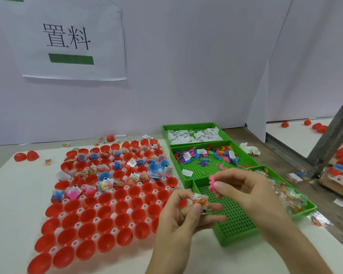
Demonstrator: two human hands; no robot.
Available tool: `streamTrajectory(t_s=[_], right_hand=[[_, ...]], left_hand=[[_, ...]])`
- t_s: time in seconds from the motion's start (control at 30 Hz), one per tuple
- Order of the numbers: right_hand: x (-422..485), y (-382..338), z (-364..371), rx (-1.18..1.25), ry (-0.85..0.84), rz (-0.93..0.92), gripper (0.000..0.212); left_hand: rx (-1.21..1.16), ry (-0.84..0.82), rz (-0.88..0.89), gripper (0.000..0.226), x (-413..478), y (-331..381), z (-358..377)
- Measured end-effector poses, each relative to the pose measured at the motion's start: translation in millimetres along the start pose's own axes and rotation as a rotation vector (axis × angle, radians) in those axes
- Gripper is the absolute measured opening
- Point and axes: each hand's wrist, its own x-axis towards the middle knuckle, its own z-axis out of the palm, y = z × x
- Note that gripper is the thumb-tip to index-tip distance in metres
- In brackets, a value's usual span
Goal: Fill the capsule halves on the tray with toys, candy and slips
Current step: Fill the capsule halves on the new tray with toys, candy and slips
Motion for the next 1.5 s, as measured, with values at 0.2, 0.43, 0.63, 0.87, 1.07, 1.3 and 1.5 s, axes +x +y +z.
streamTrajectory(t_s=[0.2,0.43,0.63,0.87,1.07,1.3,1.5], right_hand=[[-23.2,5.7,9.4,-0.030,-0.029,-0.006,0.024],[-31.3,4.7,6.5,-0.022,-0.086,0.041,0.021],[-36.1,6.1,2.3,-0.086,-0.093,0.031,0.018],[-40.5,4.8,10.3,-0.229,-0.026,-0.040,0.011],[-44.9,1.5,14.8,-0.252,0.003,-0.063,0.030],[-49.8,11.2,21.7,-0.029,0.134,-0.031,0.011],[-49.6,15.3,21.9,0.053,0.151,-0.051,0.018]], left_hand=[[0.103,-0.029,0.053,0.018,-4.5,-4.0,1.4],[0.182,-0.087,0.072,0.013,-7.2,-5.7,0.2],[0.238,-0.072,0.108,0.016,-9.3,-11.9,2.1],[0.249,-0.043,0.128,0.016,-9.9,-16.2,1.7],[0.282,-0.034,0.140,0.011,-11.0,-15.8,1.9],[0.302,-0.017,0.165,0.011,-9.7,-11.8,2.9],[0.398,0.022,0.181,0.029,-7.1,-8.0,-0.2]])
